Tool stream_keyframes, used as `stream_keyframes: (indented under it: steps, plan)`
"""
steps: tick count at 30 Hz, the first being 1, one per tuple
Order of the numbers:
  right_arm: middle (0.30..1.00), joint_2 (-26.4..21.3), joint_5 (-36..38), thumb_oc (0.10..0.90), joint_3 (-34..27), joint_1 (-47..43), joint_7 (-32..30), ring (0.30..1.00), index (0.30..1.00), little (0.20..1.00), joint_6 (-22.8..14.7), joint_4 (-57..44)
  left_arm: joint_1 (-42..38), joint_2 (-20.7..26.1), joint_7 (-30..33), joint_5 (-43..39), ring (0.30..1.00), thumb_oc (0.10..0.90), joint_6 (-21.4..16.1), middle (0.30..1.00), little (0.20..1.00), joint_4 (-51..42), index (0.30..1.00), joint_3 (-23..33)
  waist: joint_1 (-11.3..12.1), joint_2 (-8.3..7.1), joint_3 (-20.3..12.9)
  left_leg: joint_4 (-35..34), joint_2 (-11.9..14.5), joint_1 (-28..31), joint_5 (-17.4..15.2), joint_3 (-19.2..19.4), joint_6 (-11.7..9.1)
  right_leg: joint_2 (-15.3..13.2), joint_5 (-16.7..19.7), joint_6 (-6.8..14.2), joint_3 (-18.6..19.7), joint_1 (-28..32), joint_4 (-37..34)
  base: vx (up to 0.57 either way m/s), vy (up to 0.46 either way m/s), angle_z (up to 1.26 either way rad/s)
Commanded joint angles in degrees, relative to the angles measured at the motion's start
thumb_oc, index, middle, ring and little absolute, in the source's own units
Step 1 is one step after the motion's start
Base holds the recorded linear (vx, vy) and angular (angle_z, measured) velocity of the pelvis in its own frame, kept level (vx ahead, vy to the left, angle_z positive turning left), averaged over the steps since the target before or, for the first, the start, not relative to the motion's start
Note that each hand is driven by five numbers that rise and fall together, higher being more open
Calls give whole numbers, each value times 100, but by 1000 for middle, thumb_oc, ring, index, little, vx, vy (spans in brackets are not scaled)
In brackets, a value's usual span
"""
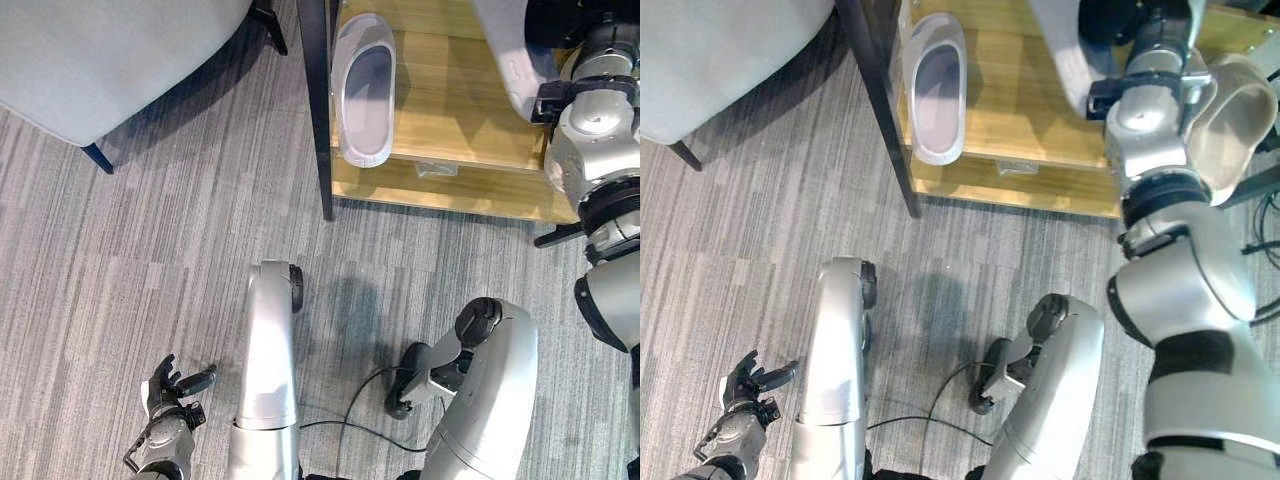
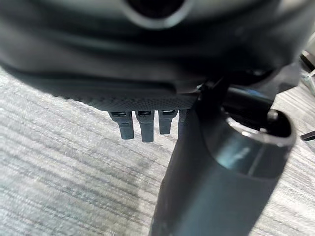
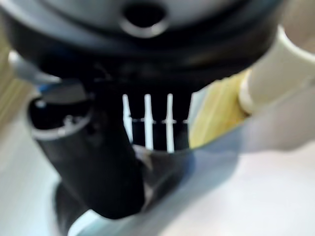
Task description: Arrange the slippers neatly on the shoe rack.
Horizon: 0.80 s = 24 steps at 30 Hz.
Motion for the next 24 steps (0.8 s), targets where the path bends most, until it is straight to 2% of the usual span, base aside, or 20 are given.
stream_keyframes:
  steps: [1, 8, 15, 23, 24]
  plan:
    - [300, -175, -40, 400, -100, -988, -243, 300, 300, 300, -421, -209, 9, 145, 303, 31, 900, 800, -98, 900, 900, 146, 900, -440, 251, 24, -58, -136, -26, 216, -177, -413, 620, 177, -281, -518, 393, 172, -139, -1, 33, 1]
    - [300, -53, -112, 400, -158, -636, -279, 300, 300, 300, -375, -243, -43, 85, 423, 112, 900, 800, -62, 900, 900, 164, 900, -524, 222, 6, -54, -15, -6, 216, -227, -404, 605, 172, -249, -510, 398, 172, -141, -1, 6, 0]
    - [300, 73, -304, 400, -144, -572, -351, 300, 300, 300, -225, 132, 173, 63, 503, 58, 900, 800, -112, 900, 900, -178, 900, -633, 256, 89, -49, 28, -11, 216, -273, -336, 600, 194, -271, -490, 429, 172, -93, 0, 0, 0]
    - [300, 178, -318, 400, -233, -543, -408, 300, 300, 300, -214, 469, 226, 15, 543, 206, 900, 800, -97, 900, 900, -186, 900, -748, 269, 111, -49, 25, -27, 216, -274, -278, 585, 203, -274, -490, 476, 172, -69, 0, 0, 0]
    - [512, 181, -332, 541, -243, -547, -425, 512, 512, 512, -211, 515, 230, 6, 540, 213, 900, 800, -98, 900, 900, -192, 900, -772, 273, 111, -49, 33, -35, 216, -282, -272, 591, 198, -274, -491, 478, 172, -65, 0, 0, 0]
